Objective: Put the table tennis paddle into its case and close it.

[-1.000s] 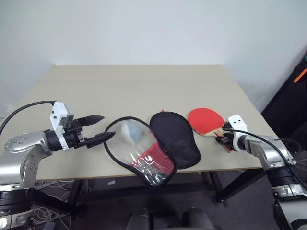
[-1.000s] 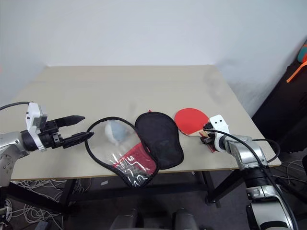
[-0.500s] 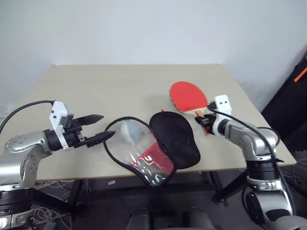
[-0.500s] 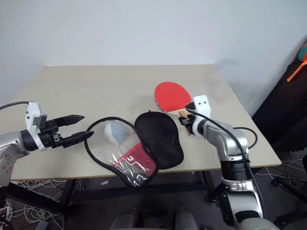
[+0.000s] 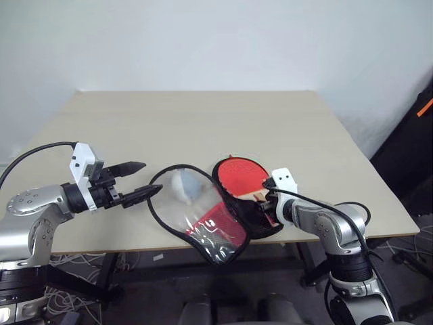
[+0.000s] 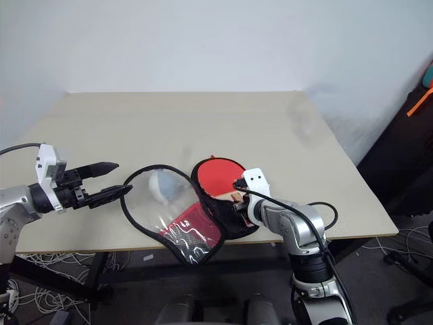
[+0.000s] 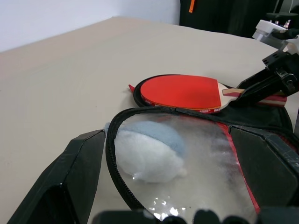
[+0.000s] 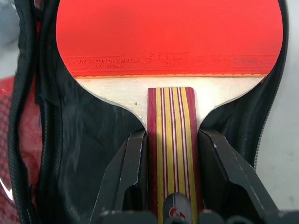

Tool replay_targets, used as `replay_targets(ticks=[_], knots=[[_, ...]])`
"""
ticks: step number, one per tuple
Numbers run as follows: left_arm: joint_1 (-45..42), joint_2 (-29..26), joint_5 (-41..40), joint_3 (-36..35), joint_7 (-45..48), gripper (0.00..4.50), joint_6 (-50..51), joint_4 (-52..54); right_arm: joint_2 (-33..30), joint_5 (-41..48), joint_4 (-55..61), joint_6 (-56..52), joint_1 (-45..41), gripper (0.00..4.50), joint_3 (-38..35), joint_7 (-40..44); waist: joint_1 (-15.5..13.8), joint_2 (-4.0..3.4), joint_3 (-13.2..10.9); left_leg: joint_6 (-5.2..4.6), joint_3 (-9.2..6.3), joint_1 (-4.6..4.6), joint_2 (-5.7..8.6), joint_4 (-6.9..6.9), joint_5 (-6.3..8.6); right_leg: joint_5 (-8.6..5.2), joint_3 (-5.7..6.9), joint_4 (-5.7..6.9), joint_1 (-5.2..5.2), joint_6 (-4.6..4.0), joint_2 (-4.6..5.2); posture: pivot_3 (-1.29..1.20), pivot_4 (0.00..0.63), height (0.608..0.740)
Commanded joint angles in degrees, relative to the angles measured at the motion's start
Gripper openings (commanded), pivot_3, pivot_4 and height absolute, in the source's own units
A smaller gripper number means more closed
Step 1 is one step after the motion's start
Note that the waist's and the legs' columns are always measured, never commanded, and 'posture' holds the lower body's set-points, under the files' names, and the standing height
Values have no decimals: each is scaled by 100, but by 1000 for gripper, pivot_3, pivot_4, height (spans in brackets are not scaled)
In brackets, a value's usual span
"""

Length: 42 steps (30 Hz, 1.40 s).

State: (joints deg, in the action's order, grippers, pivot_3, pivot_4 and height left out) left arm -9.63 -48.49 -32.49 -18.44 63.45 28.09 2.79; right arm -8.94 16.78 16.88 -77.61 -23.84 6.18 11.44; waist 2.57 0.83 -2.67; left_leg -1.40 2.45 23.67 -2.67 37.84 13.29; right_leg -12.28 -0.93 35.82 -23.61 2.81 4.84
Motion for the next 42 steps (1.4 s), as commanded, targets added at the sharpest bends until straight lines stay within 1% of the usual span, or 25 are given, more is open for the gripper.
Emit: replay_targets(ticks=[1, 15, 17, 19, 21, 25, 26, 32, 35, 36, 40, 42], knots=[[-140, -85, -66, -39, 48, 4500, -55, 94, 2, 21, 340, 33, 0, 1175, 18, -22, 0, 0, 0, 2, 0, 0, 0, 0, 1, 0, 0, 0, 0, 0, 0, 0, 0, 740], [-265, -42, -52, 34, 53, 4500, -54, 16, 290, -115, -145, 207, -259, 1175, 20, -168, 4, 1, 0, 6, -1, -1, -1, -1, 3, 0, 0, 0, 0, 0, -2, 0, 0, 740], [-268, -32, -50, 40, 42, 4500, -61, 9, 350, -113, -201, 235, -313, 1889, -26, -162, 5, 1, 0, 7, -1, -1, -1, 0, 3, 0, 0, 0, 1, 0, -2, 0, 0, 740], [-270, -25, -52, 47, 30, 4500, -69, 1, 393, -87, -222, 239, -360, 2438, -78, -144, 5, 0, 0, 7, -1, -1, -2, 0, 2, 0, 0, 1, 0, 0, -2, 0, 0, 740], [-269, -22, -53, 52, 23, 4500, -74, -1, 408, -55, -214, 217, -391, 3167, -127, -114, 5, 0, 0, 7, -1, -1, -2, 0, 3, 0, 0, 0, 0, 0, -2, 0, 0, 740], [-249, 2, -46, 53, 7, 4500, -100, -9, 298, 231, -14, 28, -569, 4461, -529, 161, -2, 0, 0, 8, -2, -1, -1, 0, 3, 0, 0, -1, 1, 0, -2, 0, 0, 740], [-241, 4, -53, 45, 2, 4500, -93, -6, 170, 336, 76, -12, -615, 4485, -608, 304, -2, 0, 0, 8, -1, -1, -1, 0, 3, 0, 0, -1, 2, 0, -2, 0, 0, 740], [-149, -79, -108, -86, 77, 4500, -62, -54, -1345, 1039, 631, 253, -747, 4485, -953, 1600, 0, -1, -1, 6, -3, -2, 0, -1, 3, -3, 3, -6, 5, 2, 1, 0, 0, 740], [-106, -192, -162, -235, 149, 4500, -21, -106, -2090, 1159, 602, 713, -682, 4485, -1105, 2150, 3, -2, -1, 6, -3, -4, -1, -2, 3, -24, 3, -5, 4, 12, 0, 0, 0, 740], [-94, -217, -170, -270, 168, 4500, -18, -123, -2239, 1175, 574, 850, -654, 4485, -1116, 2254, 7, -2, -1, 6, -2, -4, -1, -2, 3, -25, 2, -5, 3, 12, 0, 0, 0, 740], [-34, -360, -311, -584, 310, 4500, 111, -479, -3049, 1448, 517, 1388, -388, 4485, -1274, 3143, 0, -2, -1, 5, -2, -4, -2, -2, 2, -26, 2, -6, 2, 12, -1, 0, 0, 740], [-24, -422, -415, -719, 380, 4129, 298, -864, -3289, 1471, 459, 1661, -290, 4500, -1359, 3341, -1, -2, -1, -6, -1, -4, -1, 0, -4, -26, 2, -7, 3, 12, 0, 0, 0, 740]])
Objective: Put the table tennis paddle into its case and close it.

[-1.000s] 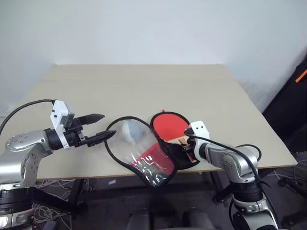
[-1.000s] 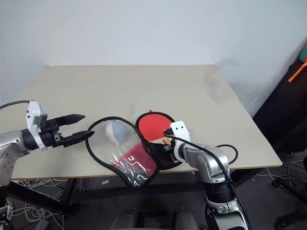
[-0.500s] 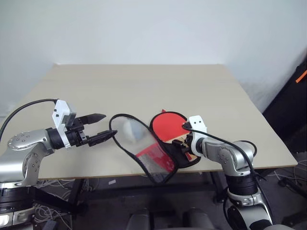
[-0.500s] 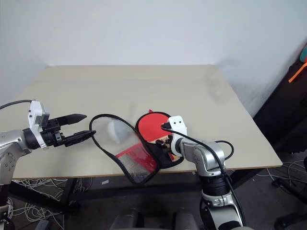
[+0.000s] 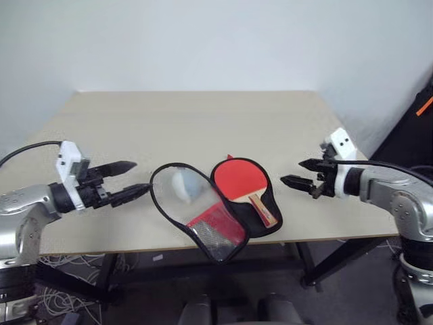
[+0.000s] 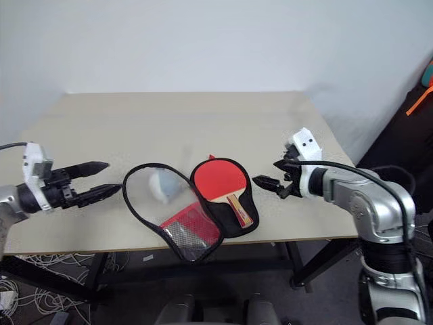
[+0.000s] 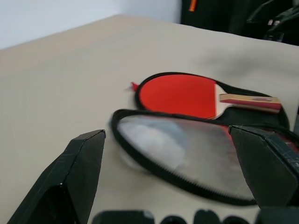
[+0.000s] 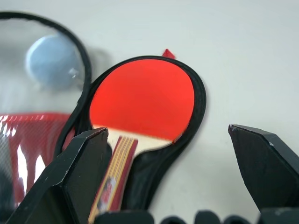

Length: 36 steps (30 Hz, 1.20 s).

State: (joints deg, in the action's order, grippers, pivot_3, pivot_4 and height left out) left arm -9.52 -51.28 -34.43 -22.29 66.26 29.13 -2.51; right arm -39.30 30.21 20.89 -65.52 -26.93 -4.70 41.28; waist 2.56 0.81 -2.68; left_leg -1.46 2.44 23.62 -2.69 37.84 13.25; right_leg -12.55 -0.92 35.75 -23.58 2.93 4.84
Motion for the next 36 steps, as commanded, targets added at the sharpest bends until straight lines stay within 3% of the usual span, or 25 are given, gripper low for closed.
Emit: replay_targets(ticks=[1, 12, 21, 28, 33, 36], knots=[[18, -185, -251, -355, 173, 3918, 305, -478, -351, 87, -13, 582, 56, 4500, -287, 401, 0, 0, 0, 0, -1, -1, 0, 1, 0, 0, 0, 0, 1, 0, 0, 0, 0, 740], [244, 504, -7, -33, -389, 117, 264, -543, -779, -40, -476, 1341, 205, 4500, -317, 581, -6, 5, 0, 15, -1, -1, 2, 3, 9, 0, 1, -2, 0, -1, 7, 0, 0, 740], [-50, 1485, 24, 968, -834, 21, 383, 339, -833, 21, -364, 1332, 260, 4500, -385, 453, -12, 10, 2, -7, -2, 0, 4, 6, -4, 7, -1, 0, 5, -11, 4, 0, 0, 740], [-1233, 2486, -938, 1422, -1457, 21, 1280, 1482, -936, 61, -414, 1340, 346, 4500, -477, 487, -10, 13, 3, -12, -12, 4, 10, 15, -6, 14, -1, -1, 16, 3, 2, 0, 0, 740], [-1783, 3025, -466, 2130, -1910, 21, 1198, 1363, -1025, 53, -522, 1439, 254, 4500, -473, 577, 1, 7, 5, -14, -10, -7, 16, 13, -6, 9, -17, -1, 21, 18, -5, 0, 0, 740], [-1743, 3065, -442, 2272, -1992, 21, 1289, 1377, -1101, 75, -527, 1501, 224, 4500, -502, 654, -2, 7, 4, -14, -10, -5, 16, 14, -6, 8, -20, 0, 19, 17, -7, 0, 0, 740]])
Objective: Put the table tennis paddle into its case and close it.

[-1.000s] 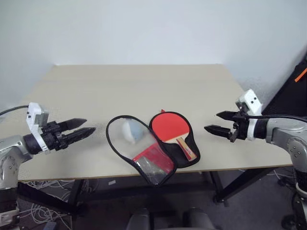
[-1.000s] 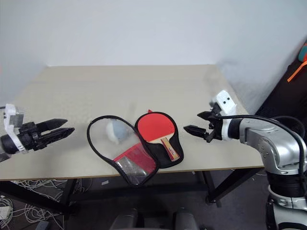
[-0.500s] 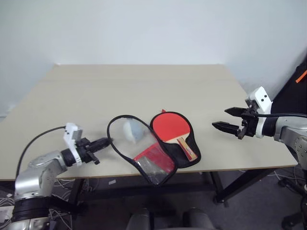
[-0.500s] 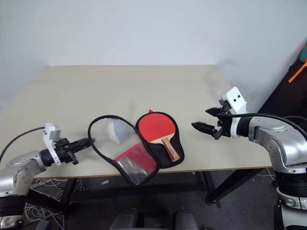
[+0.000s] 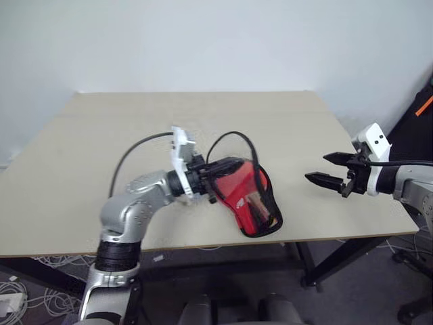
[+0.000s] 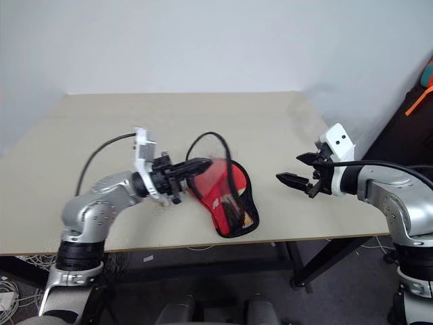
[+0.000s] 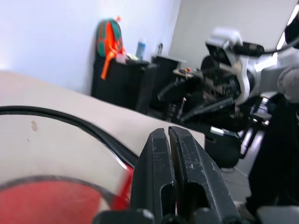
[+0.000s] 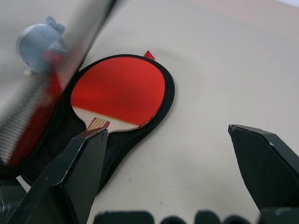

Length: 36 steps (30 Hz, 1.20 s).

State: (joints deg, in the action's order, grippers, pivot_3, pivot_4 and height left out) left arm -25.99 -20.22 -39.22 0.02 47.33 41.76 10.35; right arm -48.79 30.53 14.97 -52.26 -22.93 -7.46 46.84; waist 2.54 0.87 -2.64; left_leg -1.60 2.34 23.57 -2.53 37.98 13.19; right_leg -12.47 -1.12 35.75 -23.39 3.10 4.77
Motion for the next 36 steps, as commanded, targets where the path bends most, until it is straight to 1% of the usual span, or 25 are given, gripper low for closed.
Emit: replay_targets(ticks=[1, 7, 9, 10, 12, 18, 19, 21, 28, 32, 36], knots=[[-37, -85, -1, 57, -100, 21, 121, 110, -181, 47, 78, 210, -163, 4500, -228, 136, -2, 0, 0, 0, 0, 0, 0, 1, 0, 0, 0, 0, 0, 0, 0, 0, 0, 740], [496, -330, -331, 72, -42, 21, 732, 274, -250, 34, 81, 335, -150, 4500, -202, 253, -3, 1, 0, 0, 0, 0, 0, 0, 0, -3, -1, -1, -1, -4, 0, 0, 0, 740], [578, -182, -452, 11, -264, 21, 947, 189, -240, 28, 56, 358, -160, 4500, -175, 244, -7, 1, -1, 0, -2, 1, -1, 2, 0, -7, 0, -1, -1, -11, 1, 0, 0, 740], [577, -62, -537, -56, -430, 185, 1074, 122, -226, 24, 50, 366, -165, 4500, -157, 230, -16, 2, -2, 0, -2, 2, 0, 5, 0, -8, 0, -1, 1, -13, 1, 0, 0, 740], [598, 98, -757, -149, -616, 614, 1391, 80, -189, 28, 58, 368, -170, 4500, -120, 199, -46, 4, -2, -3, -6, 4, 4, 11, 1, -9, 2, -2, 6, -12, 5, 0, 0, 740], [878, 169, -890, -216, -893, 2773, 1855, -16, -130, 72, 141, 313, -111, 4500, -111, 129, -57, 2, -1, -5, -4, 3, 4, 11, 2, -9, 1, 2, 2, -12, 3, 0, 0, 740], [900, 202, -906, -260, -1028, 3053, 1993, -80, -127, 86, 168, 297, -85, 4500, -124, 116, -59, 2, -1, -5, -4, 2, 3, 11, 2, -9, 0, 2, 2, -12, 3, 0, 0, 740], [952, 218, -969, -310, -1158, 3748, 2178, -115, -118, 118, 226, 265, -33, 4500, -149, 83, -64, 2, -1, -5, -5, 3, 4, 11, 3, -9, 0, 1, 3, -12, 3, 0, 0, 740], [1109, 393, -1489, -740, -1596, 3748, 2904, -107, -15, 216, 430, 146, 130, 4500, -191, -96, -67, 2, -1, -5, -5, 3, 5, 12, 3, -9, 0, 0, 3, -12, 5, 0, 0, 740], [1189, 496, -1613, -817, -1818, 3748, 3204, -180, 45, 264, 519, 83, 143, 4500, -171, -167, -67, 2, -1, -5, -5, 3, 5, 12, 3, -9, 1, 0, 4, -12, 4, 0, 0, 740], [1215, 587, -1549, -827, -2033, 3748, 3311, -231, 75, 297, 560, 29, 123, 4500, -152, -219, -67, 2, -1, -4, -5, 3, 5, 12, 3, -10, 1, 1, 4, -12, 4, 0, 0, 740]])
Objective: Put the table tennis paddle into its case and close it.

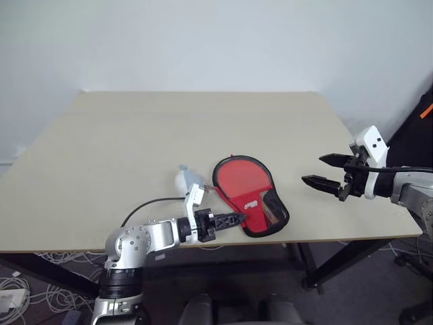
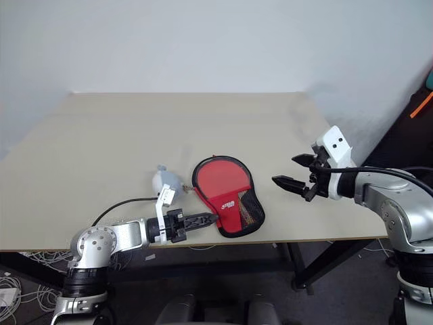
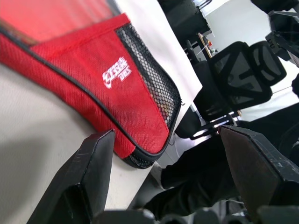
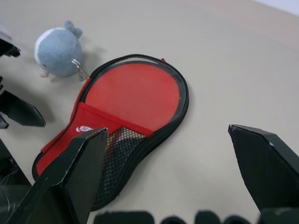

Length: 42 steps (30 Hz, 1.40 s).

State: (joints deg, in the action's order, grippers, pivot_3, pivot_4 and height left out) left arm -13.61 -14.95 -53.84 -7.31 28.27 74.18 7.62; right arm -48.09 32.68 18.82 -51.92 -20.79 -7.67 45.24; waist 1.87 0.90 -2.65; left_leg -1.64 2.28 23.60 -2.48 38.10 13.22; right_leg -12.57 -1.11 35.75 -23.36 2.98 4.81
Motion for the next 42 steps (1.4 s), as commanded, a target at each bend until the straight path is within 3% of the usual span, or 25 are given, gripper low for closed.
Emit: replay_targets(ticks=[1, 13, 27, 42], knots=[[-21, 83, -97, -116, -175, 3748, 105, 15, 10, 93, 184, -16, -94, 4500, -126, -72, 0, 0, 0, 0, 0, 0, 0, 0, 0, 0, 0, 0, 0, 0, 0, 0, 0, 740], [-110, 535, 70, -337, -977, 3748, 417, -459, 181, 231, 374, -208, -97, 4500, -93, -287, -27, -2, 3, 0, -1, -2, 3, 2, 0, 0, 0, -1, 5, 0, 1, 0, 0, 740], [-1032, 1720, 57, -1364, -2331, 3748, 1447, -968, 351, 367, 548, -365, -101, 4500, -101, -538, -98, 2, 6, -1, -8, -2, 10, 10, 0, 0, 2, -2, 14, 0, 4, 0, 0, 740], [-1505, 2239, 588, -1612, -2738, 3748, 1747, -1212, 462, 375, 516, -349, -177, 4500, -43, -671, -109, 4, 6, -1, -9, 0, 12, 10, 1, 0, 2, -5, 14, 0, 5, 0, 0, 740]])
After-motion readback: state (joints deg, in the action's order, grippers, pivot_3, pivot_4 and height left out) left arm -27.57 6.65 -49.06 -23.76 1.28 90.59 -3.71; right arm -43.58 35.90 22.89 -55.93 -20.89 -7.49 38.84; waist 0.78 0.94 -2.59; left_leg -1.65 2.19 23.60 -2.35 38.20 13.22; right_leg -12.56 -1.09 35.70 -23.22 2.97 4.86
